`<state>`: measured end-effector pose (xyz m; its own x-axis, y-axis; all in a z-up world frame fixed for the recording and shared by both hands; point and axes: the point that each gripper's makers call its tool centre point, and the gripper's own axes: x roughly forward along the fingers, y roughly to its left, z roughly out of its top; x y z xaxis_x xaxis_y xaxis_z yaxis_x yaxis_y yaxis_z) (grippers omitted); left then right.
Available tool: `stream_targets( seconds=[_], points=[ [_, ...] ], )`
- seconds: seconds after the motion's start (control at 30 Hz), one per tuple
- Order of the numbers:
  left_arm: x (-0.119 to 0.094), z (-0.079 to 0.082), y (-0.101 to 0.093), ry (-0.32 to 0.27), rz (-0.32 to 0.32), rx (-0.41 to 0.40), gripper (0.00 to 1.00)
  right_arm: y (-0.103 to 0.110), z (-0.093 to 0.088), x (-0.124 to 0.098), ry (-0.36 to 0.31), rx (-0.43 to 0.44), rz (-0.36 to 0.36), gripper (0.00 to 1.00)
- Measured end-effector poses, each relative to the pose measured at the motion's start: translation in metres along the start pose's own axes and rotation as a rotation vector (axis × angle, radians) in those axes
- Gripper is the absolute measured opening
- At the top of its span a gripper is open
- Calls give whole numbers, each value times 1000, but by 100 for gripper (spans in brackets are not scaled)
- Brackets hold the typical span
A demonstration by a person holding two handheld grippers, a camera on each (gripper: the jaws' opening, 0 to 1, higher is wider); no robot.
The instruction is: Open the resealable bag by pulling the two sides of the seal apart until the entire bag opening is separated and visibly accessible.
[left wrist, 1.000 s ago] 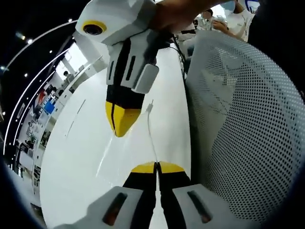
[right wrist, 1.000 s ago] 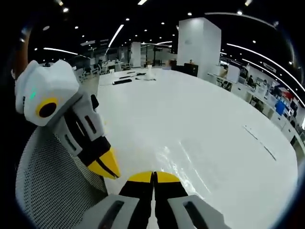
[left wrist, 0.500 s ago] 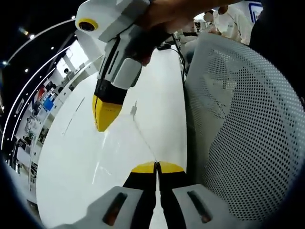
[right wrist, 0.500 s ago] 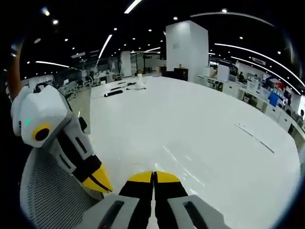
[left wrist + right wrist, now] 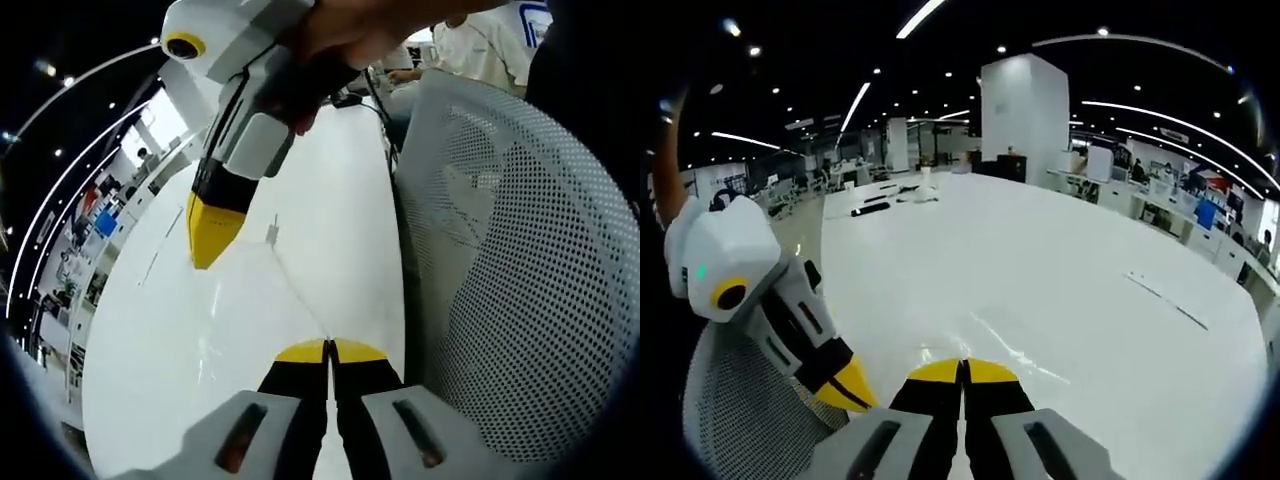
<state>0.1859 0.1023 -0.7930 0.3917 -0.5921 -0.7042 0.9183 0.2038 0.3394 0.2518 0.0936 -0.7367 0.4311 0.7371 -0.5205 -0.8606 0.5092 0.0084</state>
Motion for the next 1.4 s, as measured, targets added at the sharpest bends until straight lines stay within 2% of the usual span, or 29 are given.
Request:
stream_targets(
  seconds=[0.2, 0.3, 0.43, 0.57, 0.6, 0.67, 0.7, 0.8, 0.9, 1.0, 1.2, 1.33, 1.4],
  points=[
    [0, 10, 24, -30, 48, 19, 0, -12, 18, -7, -28, -72, -37, 0],
    [2, 16, 32, -43, 58, 6, 0, -17, 18, -8, -17, -97, -50, 0],
    [4, 20, 31, -54, 56, -8, 0, -19, 6, -8, 3, -85, -50, 0],
    [7, 21, 25, -55, 44, -18, 0, -14, -16, -5, 44, -82, -28, 0],
    [6, 23, 23, -74, 47, -79, 0, -12, -20, -4, 54, -84, -19, 0],
    [4, 26, 21, -104, 37, -118, 1, -9, -32, -4, 107, -137, 0, 0],
    [1, 24, 24, -96, 42, -124, 2, -7, -40, -4, 137, -167, 8, 0],
    [-5, 23, 28, -106, 56, -164, 6, -3, -45, -2, 139, -165, 18, 0],
    [-12, 24, 34, -145, 68, -252, 10, 0, -53, 1, 155, -179, 31, 0],
    [-20, 18, 39, -142, 87, -285, 12, 1, -62, 3, 172, -197, 43, 0],
    [-29, 4, 44, -160, 114, -373, 20, -9, -68, 5, 186, -197, 43, 0],
    [-32, -6, 46, -152, 131, -414, 31, -19, -66, 6, 183, -190, 45, 0],
    [-35, -9, 48, -167, 144, -433, 36, -24, -65, 7, 183, -191, 44, 0]
  ],
)
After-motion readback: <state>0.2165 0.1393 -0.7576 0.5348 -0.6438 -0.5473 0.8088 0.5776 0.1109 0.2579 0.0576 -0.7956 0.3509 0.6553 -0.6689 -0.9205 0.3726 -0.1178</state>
